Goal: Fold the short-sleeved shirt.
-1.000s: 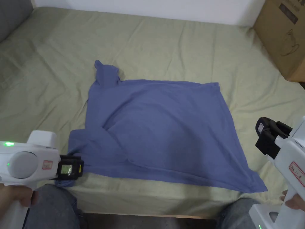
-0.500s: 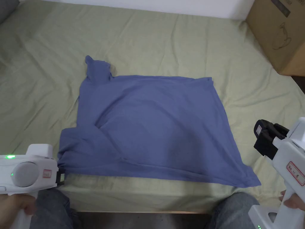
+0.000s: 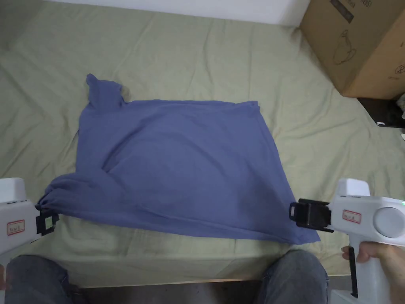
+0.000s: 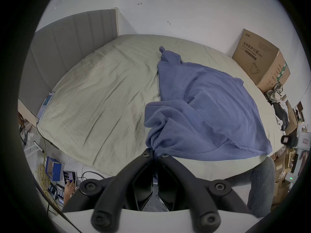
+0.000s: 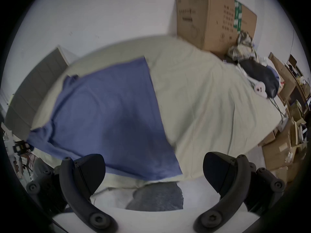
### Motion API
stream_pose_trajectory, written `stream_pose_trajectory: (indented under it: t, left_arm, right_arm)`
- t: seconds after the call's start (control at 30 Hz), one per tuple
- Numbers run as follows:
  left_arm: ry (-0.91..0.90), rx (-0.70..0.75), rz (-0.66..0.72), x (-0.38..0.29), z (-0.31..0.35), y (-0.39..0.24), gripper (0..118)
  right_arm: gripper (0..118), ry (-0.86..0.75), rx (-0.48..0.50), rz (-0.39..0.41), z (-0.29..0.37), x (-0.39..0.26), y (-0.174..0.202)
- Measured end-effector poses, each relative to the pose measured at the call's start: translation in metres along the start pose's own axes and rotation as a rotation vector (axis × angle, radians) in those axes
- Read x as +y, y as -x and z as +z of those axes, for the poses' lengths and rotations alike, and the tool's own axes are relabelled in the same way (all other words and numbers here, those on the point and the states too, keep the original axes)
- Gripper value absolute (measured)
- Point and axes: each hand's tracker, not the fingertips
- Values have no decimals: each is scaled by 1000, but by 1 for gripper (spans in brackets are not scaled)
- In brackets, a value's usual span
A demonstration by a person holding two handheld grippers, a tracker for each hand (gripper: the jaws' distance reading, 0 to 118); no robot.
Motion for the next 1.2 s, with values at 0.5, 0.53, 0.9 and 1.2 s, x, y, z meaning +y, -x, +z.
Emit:
stream_pose_trajectory:
  t: [0.5, 0.53, 0.9, 1.2]
  left_arm:
    - [25, 4, 42, 4, -2, 0, 0]
    - [26, 2, 45, 6, 1, 1, 0]
    - [-60, -121, 231, 92, 15, 23, 0]
    - [-30, -66, 325, 151, -75, 16, 0]
  right_arm:
    - [4, 151, 5, -22, -48, -7, -20]
    - [4, 150, 24, -17, -41, -3, -22]
    - [3, 8, 211, -240, 23, 93, -44]
    - [3, -19, 118, -372, -49, 179, 2]
